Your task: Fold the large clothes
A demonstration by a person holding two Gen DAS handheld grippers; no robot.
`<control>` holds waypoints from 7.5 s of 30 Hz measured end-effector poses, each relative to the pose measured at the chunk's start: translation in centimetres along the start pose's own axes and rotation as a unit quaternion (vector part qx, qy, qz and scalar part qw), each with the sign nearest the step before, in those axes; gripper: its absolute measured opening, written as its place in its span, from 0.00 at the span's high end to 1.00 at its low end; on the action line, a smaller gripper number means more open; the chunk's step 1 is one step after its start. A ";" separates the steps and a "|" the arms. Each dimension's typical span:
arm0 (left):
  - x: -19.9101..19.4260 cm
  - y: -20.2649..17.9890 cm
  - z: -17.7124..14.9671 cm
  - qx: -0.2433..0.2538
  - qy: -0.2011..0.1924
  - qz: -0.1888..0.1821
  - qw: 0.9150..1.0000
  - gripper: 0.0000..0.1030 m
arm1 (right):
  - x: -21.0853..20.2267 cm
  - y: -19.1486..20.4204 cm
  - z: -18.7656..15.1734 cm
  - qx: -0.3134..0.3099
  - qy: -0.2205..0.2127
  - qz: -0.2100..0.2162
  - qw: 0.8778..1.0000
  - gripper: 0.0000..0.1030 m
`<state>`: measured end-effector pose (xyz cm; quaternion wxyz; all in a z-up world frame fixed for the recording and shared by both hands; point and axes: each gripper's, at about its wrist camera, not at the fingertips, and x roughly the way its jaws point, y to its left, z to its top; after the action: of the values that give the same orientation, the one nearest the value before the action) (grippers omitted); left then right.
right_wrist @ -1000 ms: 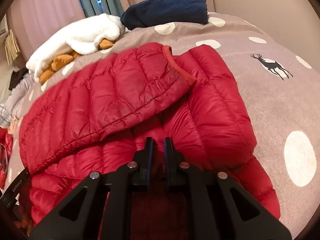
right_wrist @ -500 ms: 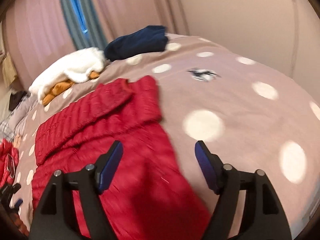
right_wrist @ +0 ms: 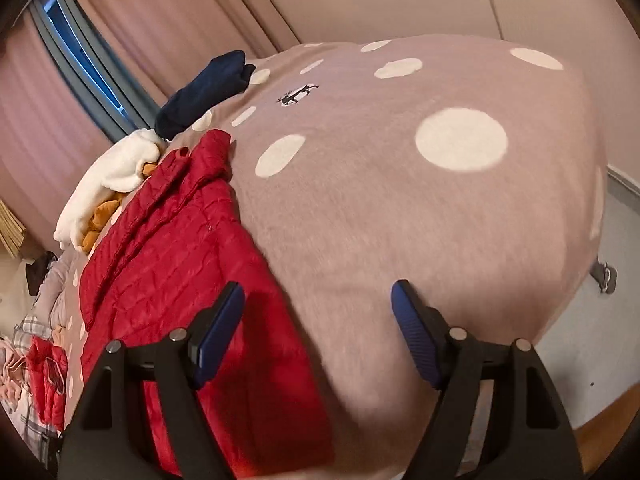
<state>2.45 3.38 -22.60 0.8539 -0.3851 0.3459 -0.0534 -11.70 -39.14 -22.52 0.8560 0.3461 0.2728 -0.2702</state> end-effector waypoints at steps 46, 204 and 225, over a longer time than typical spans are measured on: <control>4.5 -6.5 -3.8 0.114 0.011 -0.007 0.993 0.76 | 1.7 8.6 -4.6 -0.068 0.008 0.087 0.994 0.79; 1.7 -19.3 7.1 0.187 -0.126 -0.010 0.974 0.77 | -3.2 21.8 8.1 -0.128 -0.143 0.131 0.973 0.74; 5.9 -18.5 5.6 0.228 -0.117 0.020 0.966 0.77 | 1.3 21.7 6.9 -0.152 -0.111 0.070 0.980 0.74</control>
<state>13.71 -8.17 -10.33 0.9545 -0.1765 0.2301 -0.0690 5.28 -31.32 -9.50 0.9403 0.1987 0.1892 -0.2013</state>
